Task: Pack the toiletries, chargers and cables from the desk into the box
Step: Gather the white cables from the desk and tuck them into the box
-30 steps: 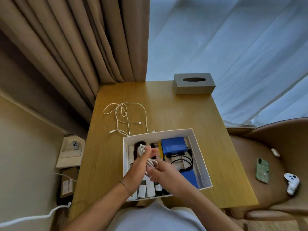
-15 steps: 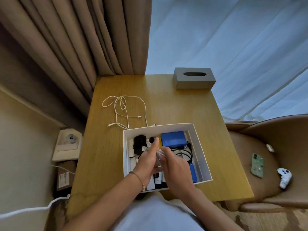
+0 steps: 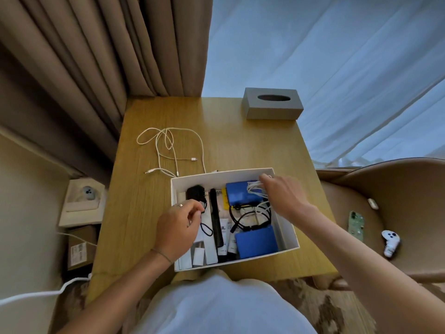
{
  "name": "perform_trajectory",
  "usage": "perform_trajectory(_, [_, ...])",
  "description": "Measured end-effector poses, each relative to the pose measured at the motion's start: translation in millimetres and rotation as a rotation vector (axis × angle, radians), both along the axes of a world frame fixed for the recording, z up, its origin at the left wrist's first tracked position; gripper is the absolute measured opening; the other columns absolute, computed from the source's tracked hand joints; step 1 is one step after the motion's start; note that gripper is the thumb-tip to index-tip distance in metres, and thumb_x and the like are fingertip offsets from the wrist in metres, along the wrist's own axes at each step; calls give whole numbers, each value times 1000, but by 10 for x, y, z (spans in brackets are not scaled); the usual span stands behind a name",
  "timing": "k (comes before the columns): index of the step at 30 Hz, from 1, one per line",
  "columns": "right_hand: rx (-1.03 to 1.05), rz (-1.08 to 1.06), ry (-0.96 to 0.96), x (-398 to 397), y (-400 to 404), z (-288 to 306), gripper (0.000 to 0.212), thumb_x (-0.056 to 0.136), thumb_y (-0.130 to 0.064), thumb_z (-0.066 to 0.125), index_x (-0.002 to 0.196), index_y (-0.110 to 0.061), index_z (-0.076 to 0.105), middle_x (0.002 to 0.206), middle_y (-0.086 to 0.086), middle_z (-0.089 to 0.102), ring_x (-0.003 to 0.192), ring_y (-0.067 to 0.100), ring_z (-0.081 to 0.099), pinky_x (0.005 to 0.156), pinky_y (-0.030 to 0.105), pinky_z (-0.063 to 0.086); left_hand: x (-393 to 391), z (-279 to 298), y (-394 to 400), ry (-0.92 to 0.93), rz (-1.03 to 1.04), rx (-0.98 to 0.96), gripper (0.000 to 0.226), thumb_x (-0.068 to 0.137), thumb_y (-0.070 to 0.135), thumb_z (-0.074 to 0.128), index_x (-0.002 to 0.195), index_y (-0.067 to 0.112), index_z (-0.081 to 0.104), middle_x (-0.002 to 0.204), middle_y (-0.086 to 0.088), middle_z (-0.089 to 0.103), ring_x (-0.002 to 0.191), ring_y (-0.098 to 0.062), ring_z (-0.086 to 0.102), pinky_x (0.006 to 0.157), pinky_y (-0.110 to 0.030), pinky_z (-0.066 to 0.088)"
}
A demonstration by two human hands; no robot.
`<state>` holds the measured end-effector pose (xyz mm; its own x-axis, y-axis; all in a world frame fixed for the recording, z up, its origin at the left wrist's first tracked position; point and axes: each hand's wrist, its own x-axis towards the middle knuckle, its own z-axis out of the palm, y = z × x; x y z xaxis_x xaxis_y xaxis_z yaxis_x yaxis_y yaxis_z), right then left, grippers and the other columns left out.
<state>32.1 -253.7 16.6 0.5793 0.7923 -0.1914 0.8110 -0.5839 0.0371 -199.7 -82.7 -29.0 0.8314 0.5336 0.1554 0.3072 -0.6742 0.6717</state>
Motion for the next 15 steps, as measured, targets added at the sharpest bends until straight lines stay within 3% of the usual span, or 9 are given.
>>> perform_trajectory(5, [-45, 40, -10, -15, 93, -75, 14, 102, -24, 56, 112, -14, 53, 82, 1, 59, 59, 16, 55, 53, 26, 44, -4, -69, -30, 35, -31, 96, 15, 92, 18, 65, 93, 32, 68, 73, 14, 63, 61, -3, 54, 47, -26, 46])
perform_trajectory(10, [-160, 14, 203, -44, 97, -143, 10, 103, -22, 49, 106, -17, 58, 89, 4, 67, 75, 22, 64, 68, 37, 58, 0, -70, -35, 17, -44, 96, 16, 90, 15, 67, 91, 30, 69, 71, 15, 63, 62, -2, 53, 48, -25, 46])
perform_trajectory(12, [-197, -41, 316, -32, 106, -160, 18, 104, -22, 44, 100, -16, 60, 89, 7, 68, 80, 25, 64, 74, 43, 58, -4, -78, -35, 18, -46, 93, 15, 90, 15, 67, 92, 30, 70, 70, 15, 62, 62, -2, 53, 48, -26, 46])
perform_trajectory(15, [-244, -70, 347, -6, 177, -205, 26, 104, -24, 40, 92, -13, 60, 86, 8, 65, 78, 25, 62, 65, 39, 51, -10, -88, -39, 25, -51, 94, 15, 90, 16, 65, 92, 30, 69, 70, 15, 62, 64, -2, 54, 50, -27, 48])
